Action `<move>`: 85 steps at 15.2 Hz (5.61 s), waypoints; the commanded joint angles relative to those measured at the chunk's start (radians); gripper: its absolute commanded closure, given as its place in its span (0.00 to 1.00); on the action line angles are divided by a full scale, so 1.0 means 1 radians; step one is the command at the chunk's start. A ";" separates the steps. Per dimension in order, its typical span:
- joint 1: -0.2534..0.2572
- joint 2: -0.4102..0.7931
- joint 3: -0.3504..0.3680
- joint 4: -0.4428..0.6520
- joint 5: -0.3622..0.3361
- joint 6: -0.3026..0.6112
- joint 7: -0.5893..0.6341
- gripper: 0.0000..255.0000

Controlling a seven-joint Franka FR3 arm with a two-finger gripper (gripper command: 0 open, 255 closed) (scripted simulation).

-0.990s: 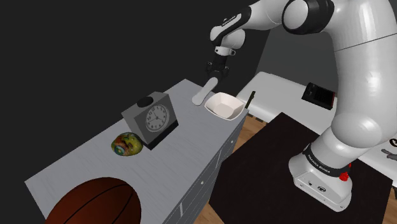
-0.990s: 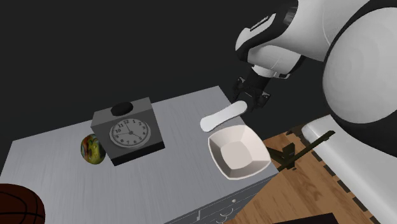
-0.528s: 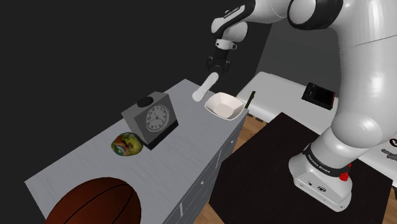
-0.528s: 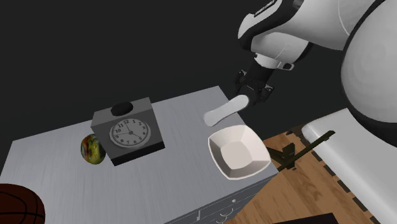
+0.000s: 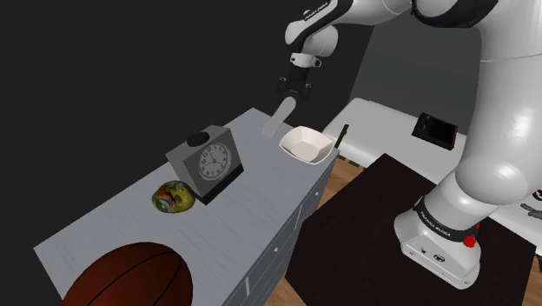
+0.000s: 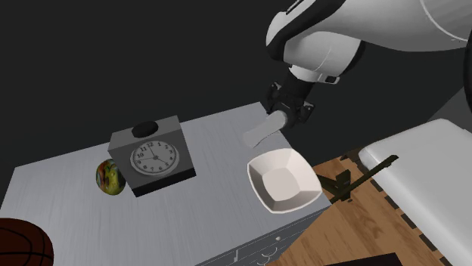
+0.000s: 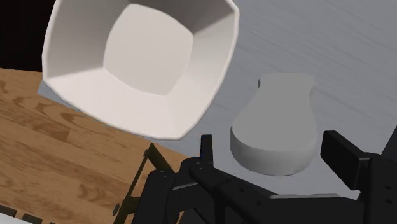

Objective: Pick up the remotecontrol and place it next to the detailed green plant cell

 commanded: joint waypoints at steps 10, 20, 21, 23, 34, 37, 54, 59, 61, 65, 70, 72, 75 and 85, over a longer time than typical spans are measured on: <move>0.149 -0.201 0.074 -0.351 0.036 0.182 0.148 1.00; 0.293 -0.304 0.167 -0.524 0.069 0.307 0.336 1.00; 0.309 -0.310 0.177 -0.535 0.072 0.318 0.358 1.00; 0.340 -0.320 0.197 -0.554 0.076 0.340 0.402 1.00; 0.517 -0.317 0.296 -0.575 0.054 0.435 0.680 1.00; 0.519 -0.281 0.297 -0.577 0.058 0.472 0.668 1.00; 0.861 -0.016 0.075 -0.429 -0.287 0.523 0.968 0.00; 0.908 0.061 0.045 -0.390 -0.322 0.545 1.001 0.00; 0.909 0.088 0.044 -0.382 -0.323 0.563 1.002 0.00; 0.909 0.109 0.043 -0.375 -0.323 0.577 1.002 0.00; 0.909 0.109 0.043 -0.375 -0.323 0.577 1.002 0.00; 0.909 0.109 0.043 -0.375 -0.323 0.577 1.002 1.00; 0.909 0.109 0.043 -0.375 -0.323 0.577 1.002 1.00; 0.908 0.042 0.045 -0.397 -0.322 0.533 1.001 1.00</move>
